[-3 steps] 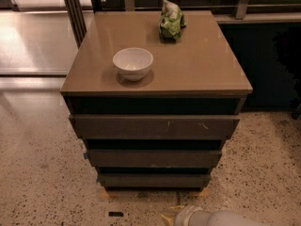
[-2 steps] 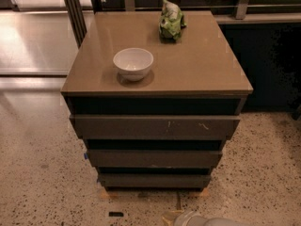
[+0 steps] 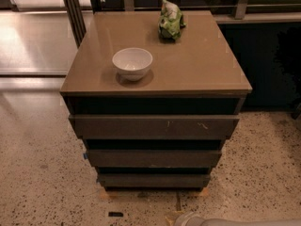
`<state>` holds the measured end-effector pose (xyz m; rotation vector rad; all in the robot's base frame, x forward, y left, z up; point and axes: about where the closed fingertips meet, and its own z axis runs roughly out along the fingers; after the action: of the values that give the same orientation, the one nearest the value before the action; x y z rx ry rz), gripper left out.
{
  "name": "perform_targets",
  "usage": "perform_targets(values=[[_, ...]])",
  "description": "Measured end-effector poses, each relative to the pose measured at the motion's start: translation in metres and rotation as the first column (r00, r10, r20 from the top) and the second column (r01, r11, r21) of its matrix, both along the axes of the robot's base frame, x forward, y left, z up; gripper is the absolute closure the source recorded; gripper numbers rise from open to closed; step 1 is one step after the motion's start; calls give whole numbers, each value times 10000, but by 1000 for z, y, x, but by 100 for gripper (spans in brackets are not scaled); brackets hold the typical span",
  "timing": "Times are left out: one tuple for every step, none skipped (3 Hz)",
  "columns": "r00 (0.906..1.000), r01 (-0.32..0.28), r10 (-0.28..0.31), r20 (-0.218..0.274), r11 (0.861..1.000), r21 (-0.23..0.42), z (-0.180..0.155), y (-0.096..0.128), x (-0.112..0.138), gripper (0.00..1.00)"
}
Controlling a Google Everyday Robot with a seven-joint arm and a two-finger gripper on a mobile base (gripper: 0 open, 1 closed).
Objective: Open bottom drawer
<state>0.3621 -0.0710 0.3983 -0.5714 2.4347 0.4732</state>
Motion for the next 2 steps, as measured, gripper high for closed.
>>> perform_targets(values=[[9997,211,-212,88,9997,81,-4,-1,1,100],[9985,214,-211,513,9998,-48,-19,-7,22,100]])
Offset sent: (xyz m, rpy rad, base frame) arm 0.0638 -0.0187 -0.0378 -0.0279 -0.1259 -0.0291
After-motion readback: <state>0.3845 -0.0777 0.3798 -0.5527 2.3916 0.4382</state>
